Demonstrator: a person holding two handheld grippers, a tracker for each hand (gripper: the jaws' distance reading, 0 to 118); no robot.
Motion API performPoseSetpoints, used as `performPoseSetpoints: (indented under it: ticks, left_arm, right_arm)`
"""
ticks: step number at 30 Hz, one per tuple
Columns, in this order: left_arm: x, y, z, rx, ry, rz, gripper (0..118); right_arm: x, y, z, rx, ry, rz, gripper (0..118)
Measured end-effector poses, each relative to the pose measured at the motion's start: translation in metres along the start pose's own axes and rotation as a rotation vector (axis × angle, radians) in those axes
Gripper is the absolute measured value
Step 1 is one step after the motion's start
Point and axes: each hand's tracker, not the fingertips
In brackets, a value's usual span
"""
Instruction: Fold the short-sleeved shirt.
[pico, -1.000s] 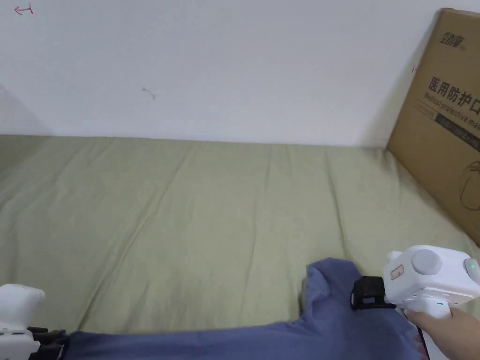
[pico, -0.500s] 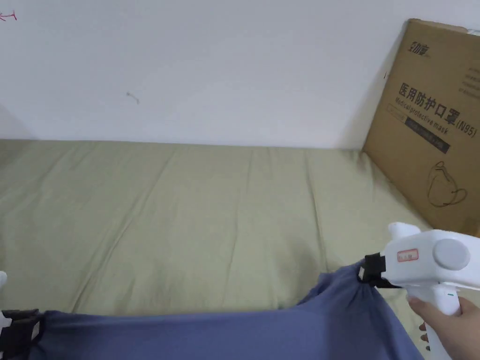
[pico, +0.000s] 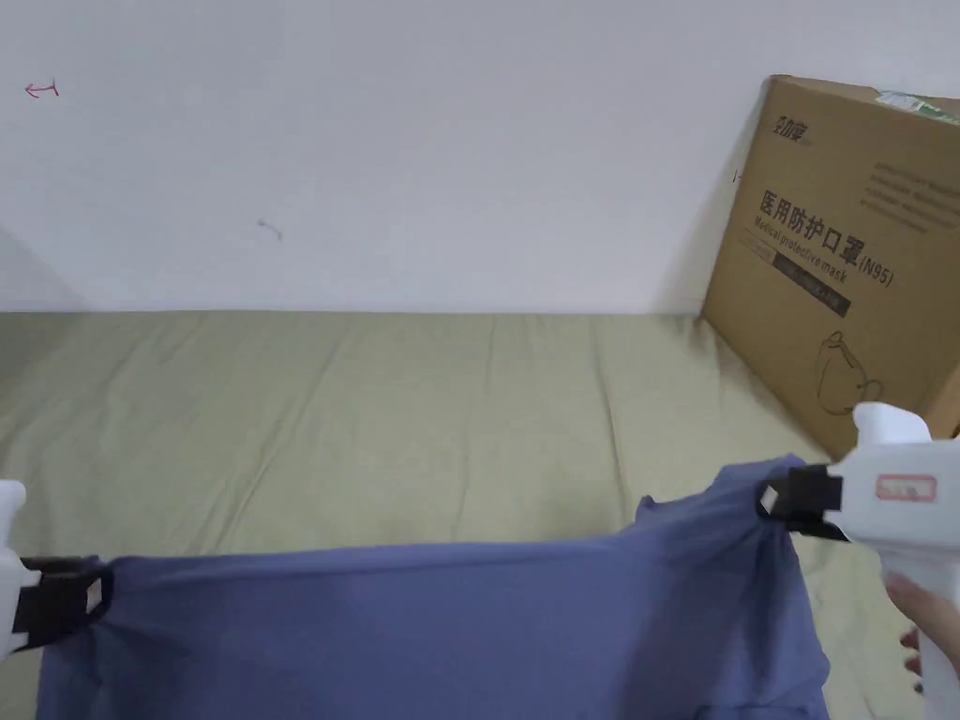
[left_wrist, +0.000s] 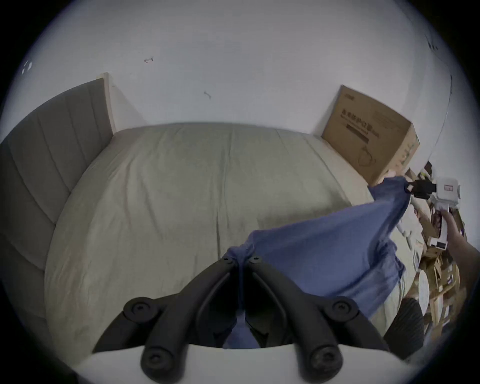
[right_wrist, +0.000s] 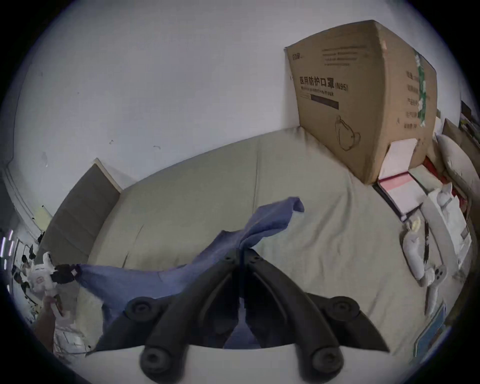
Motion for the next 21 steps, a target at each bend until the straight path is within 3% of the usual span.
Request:
performPoseSetpoints:
  ticks: [3, 8, 11, 13, 14, 16, 17, 18, 19, 20, 21]
  left_arm:
    - [0.003, -0.033, 0.012, -0.089, -0.029, -0.002, 3]
    - [0.005, -0.091, 0.029, -0.193, -0.072, -0.029, 3]
    - [0.004, -0.114, 0.024, -0.256, -0.08, -0.011, 3]
    - [0.003, -0.119, 0.018, -0.267, -0.072, -0.007, 3]
    - [0.002, -0.121, 0.017, -0.262, -0.073, -0.005, 6]
    - [0.001, -0.12, 0.021, -0.238, -0.077, 0.008, 56]
    - [-0.001, -0.119, 0.024, -0.222, -0.061, 0.017, 80]
    - [-0.002, -0.117, 0.028, -0.213, -0.064, 0.036, 94]
    - [-0.004, -0.115, 0.034, -0.19, -0.075, 0.061, 95]
    - [-0.005, -0.112, 0.042, -0.149, -0.1, 0.095, 95]
    - [-0.004, -0.109, 0.05, -0.121, -0.127, 0.13, 98]
  right_arm:
    - [0.019, -0.048, 0.027, -0.085, -0.013, -0.028, 1]
    - [0.05, -0.135, 0.06, -0.297, -0.065, -0.01, 1]
    - [0.064, -0.181, 0.063, -0.403, -0.077, -0.076, 1]
    - [0.051, -0.148, 0.06, -0.39, -0.068, -0.107, 2]
    - [0.076, -0.176, 0.052, -0.382, -0.1, -0.154, 4]
    - [0.068, -0.163, 0.053, -0.348, -0.115, -0.148, 27]
    - [0.063, -0.153, 0.056, -0.332, -0.125, -0.136, 48]
    - [0.062, -0.186, 0.067, -0.467, -0.149, -0.279, 85]
    - [0.062, -0.179, 0.066, -0.433, -0.143, -0.24, 105]
    - [0.059, -0.167, 0.064, -0.405, -0.134, -0.212, 115]
    - [0.057, -0.153, 0.061, -0.374, -0.13, -0.2, 117]
